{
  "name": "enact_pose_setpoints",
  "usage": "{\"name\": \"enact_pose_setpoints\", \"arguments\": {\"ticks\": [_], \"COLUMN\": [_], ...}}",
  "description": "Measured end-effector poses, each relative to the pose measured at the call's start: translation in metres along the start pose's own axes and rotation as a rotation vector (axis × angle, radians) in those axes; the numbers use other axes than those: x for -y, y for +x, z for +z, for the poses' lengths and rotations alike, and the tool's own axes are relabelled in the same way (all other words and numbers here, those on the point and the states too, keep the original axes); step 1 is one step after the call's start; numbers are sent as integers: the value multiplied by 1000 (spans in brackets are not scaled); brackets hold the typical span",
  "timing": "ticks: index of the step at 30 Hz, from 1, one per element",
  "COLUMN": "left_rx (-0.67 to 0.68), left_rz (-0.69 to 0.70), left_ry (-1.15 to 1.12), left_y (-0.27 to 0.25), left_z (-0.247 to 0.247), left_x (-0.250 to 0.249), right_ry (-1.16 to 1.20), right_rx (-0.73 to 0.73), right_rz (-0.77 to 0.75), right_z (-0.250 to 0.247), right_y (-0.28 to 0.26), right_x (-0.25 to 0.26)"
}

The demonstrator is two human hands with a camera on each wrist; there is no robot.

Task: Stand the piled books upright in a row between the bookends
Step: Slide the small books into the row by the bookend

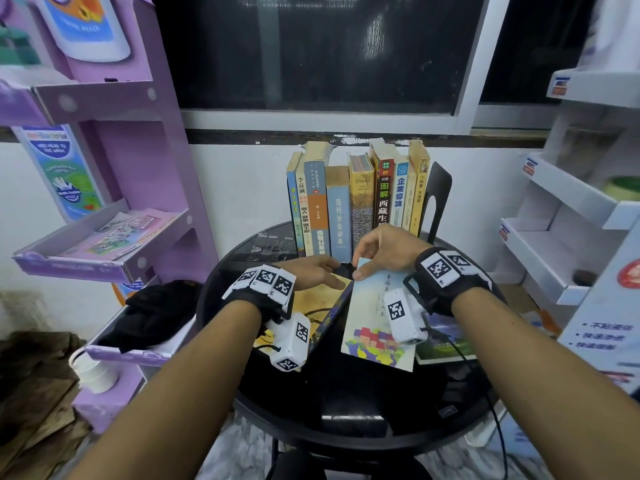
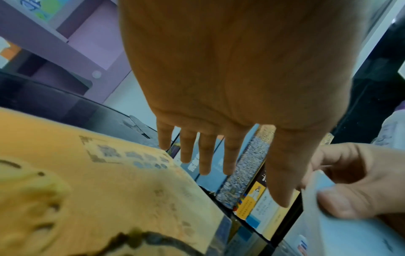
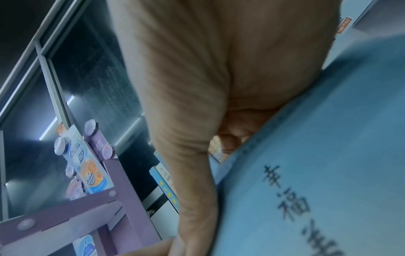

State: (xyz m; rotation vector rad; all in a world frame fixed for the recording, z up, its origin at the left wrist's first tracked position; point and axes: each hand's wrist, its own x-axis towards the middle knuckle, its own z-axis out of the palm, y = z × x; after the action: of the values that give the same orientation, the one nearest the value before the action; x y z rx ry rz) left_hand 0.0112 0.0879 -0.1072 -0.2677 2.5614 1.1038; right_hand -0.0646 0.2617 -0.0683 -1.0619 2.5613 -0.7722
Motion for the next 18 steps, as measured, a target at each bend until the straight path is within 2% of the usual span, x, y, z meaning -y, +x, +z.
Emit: {"name": "enact_pose_setpoints", "arguments": {"ticks": [5, 9, 13, 18], "left_rx": [37, 31, -45, -148], "left_rz": [71, 157, 272, 358], "left_ry": [-90, -253, -354, -436], "left_y": [5, 5, 6, 12], "left_z": [2, 6, 8, 9], "left_x": [-6, -11, -15, -16], "right_ry": [85, 143, 172, 215], "right_rx": [-105, -184, -298, -336], "right_rz": [-46, -69, -68, -63], "right_z": [-9, -16, -22, -27], "right_y": [2, 0, 1, 0], "right_x": [5, 12, 15, 17]}}
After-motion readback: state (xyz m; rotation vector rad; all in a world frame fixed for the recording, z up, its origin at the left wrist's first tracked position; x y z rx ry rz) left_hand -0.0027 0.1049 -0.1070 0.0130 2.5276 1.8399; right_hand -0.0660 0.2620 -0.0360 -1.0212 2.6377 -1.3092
